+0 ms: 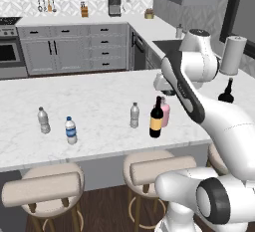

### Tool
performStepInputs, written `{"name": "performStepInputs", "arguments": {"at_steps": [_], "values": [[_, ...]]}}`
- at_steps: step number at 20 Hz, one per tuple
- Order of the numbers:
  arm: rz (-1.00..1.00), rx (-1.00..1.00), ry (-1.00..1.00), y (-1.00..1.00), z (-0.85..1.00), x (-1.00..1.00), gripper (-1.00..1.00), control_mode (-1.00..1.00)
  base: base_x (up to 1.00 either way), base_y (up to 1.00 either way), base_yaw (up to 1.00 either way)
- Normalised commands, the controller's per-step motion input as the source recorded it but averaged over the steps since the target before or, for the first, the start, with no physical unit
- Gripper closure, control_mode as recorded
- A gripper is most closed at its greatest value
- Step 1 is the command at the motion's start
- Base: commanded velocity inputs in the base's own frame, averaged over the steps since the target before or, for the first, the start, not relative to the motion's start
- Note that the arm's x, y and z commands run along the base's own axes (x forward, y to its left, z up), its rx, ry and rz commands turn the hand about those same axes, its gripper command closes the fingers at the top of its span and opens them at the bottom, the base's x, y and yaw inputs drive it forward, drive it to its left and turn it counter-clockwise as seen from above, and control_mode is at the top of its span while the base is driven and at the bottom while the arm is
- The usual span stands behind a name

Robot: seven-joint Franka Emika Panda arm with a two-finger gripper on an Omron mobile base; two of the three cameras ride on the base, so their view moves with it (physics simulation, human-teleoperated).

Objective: Move the plastic bottles in the middle to the plastics group, and the glass bottles in the middle to the glass group.

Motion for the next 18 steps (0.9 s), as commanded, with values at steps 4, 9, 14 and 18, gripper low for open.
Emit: {"name": "performStepInputs", "arguments": {"at_steps": [4,9,14,18], "values": [[0.0,0.0,0.11,0.0,-0.02,0.0,-1.0,-1.0,0.0,0.0,0.0],[0.0,-0.04,0.02,0.01,-0.25,0.03,-1.0,-1.0,0.0,0.0,0.0],[-0.04,-0.07,-0.09,0.14,-0.26,0.21,-1.0,-1.0,0.0,0.0,0.0],[-0.11,0.0,-0.21,0.04,-0.27,0.16,-1.0,-1.0,0.0,0.0,0.0]]}}
